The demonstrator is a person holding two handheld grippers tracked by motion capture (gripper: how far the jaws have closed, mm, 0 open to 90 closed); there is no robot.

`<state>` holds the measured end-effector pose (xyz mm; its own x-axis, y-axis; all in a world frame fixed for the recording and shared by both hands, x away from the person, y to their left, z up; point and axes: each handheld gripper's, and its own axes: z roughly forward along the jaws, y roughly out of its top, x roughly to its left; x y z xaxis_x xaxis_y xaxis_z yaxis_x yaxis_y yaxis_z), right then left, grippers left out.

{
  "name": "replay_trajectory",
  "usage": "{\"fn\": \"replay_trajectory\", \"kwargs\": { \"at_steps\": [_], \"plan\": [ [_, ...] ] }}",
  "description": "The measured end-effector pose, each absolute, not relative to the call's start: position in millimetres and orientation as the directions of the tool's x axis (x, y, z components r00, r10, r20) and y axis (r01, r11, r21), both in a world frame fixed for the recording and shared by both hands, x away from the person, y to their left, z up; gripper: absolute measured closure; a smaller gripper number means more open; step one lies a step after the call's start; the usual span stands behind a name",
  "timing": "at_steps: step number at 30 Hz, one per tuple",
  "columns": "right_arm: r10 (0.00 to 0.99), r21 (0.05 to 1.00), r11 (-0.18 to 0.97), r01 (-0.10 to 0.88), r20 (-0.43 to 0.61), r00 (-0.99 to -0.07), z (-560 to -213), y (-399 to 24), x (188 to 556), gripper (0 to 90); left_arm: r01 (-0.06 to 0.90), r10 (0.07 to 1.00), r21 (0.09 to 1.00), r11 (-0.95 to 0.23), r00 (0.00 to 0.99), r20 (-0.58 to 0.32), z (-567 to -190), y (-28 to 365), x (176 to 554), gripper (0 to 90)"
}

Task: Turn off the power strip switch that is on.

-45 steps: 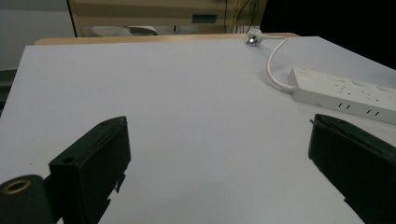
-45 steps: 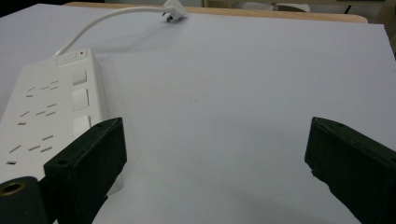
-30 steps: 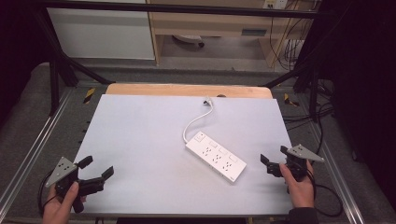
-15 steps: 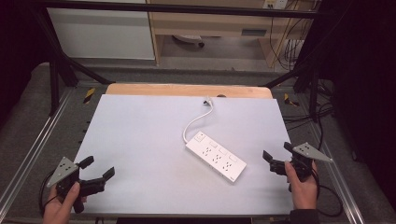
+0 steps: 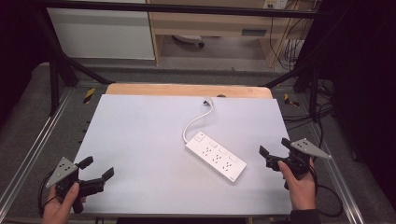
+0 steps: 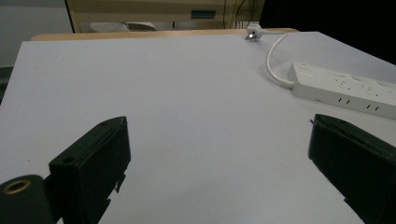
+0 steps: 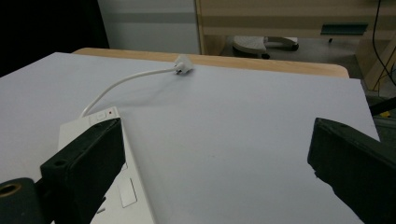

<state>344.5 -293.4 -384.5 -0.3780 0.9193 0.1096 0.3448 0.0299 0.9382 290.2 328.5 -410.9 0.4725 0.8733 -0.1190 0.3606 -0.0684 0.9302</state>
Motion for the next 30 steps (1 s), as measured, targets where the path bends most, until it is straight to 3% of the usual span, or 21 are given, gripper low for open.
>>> {"fn": "replay_trajectory", "kwargs": {
  "at_steps": [20,26,30],
  "plan": [
    [0.891,0.947,0.088,0.308,0.064,-0.45,-357,-268,354,10.0,0.364,0.871,0.927,-0.09,0.48,-0.104,-411,327,290,5.7],
    [0.895,0.961,0.08,0.267,0.049,-0.443,-349,-271,356,35.6,0.368,0.872,0.925,-0.092,0.478,-0.104,-412,327,290,5.7],
    [0.895,0.963,0.089,0.253,0.034,-0.445,-343,-268,359,43.7,0.366,0.871,0.926,-0.094,0.48,-0.101,-412,325,290,5.7]
  ]
}}
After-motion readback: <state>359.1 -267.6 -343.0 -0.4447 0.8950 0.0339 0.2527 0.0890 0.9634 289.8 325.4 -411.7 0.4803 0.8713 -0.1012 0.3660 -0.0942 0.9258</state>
